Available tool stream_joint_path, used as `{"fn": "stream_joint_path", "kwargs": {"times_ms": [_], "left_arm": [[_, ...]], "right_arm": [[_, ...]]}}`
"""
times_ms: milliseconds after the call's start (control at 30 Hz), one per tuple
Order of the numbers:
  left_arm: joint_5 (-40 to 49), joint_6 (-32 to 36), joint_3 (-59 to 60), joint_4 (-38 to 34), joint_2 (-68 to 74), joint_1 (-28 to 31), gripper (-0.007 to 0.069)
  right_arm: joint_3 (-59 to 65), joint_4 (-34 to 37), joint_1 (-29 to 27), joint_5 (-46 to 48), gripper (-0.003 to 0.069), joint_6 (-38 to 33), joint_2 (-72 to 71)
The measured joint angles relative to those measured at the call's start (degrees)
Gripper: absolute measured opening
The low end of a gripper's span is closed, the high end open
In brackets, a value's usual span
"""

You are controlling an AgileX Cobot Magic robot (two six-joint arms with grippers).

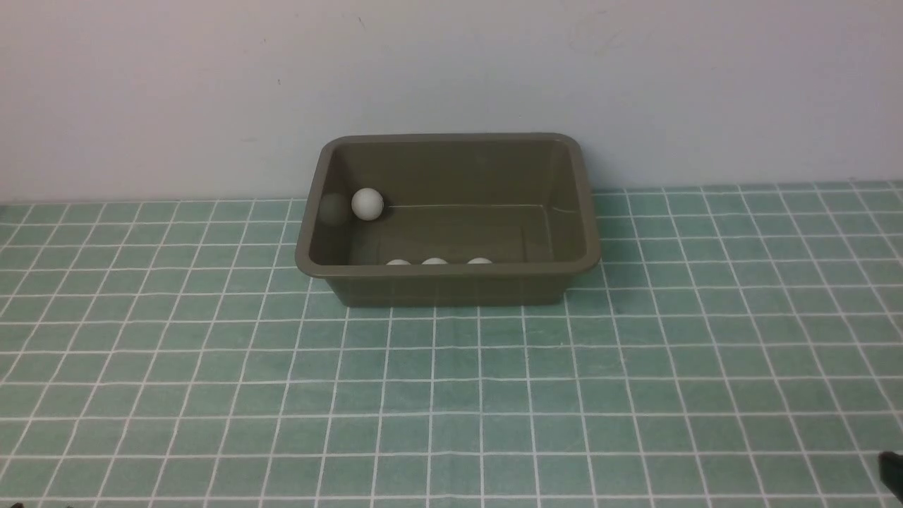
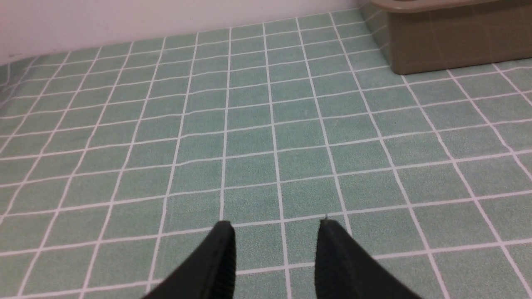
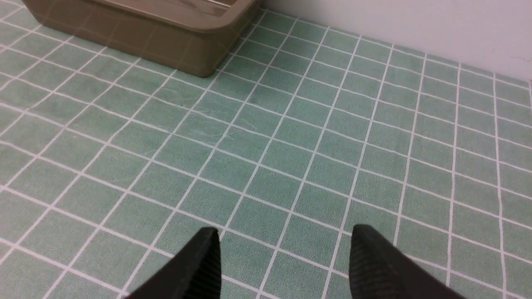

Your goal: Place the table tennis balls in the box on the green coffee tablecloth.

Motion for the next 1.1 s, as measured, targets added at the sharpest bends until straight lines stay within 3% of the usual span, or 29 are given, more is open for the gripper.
{"fn": "stream_joint_path", "kwargs": {"times_ms": [767, 933, 1100], "left_arm": [[0.0, 0.0, 0.0, 0.0, 0.0, 0.0, 0.0247], [0.0, 0.0, 0.0, -0.1, 0.0, 0.0, 0.0247], [0.0, 0.0, 0.0, -0.1, 0.0, 0.0, 0.0247]], "right_arm": [[0.0, -0.6, 1.1, 1.6, 0.0388, 0.1, -0.1], [0.1, -1.3, 5.5, -7.6, 0.0388, 2.7, -3.6], [2.1, -5.3, 5.6, -15.7, 0.0388, 6.6, -10.1]]}}
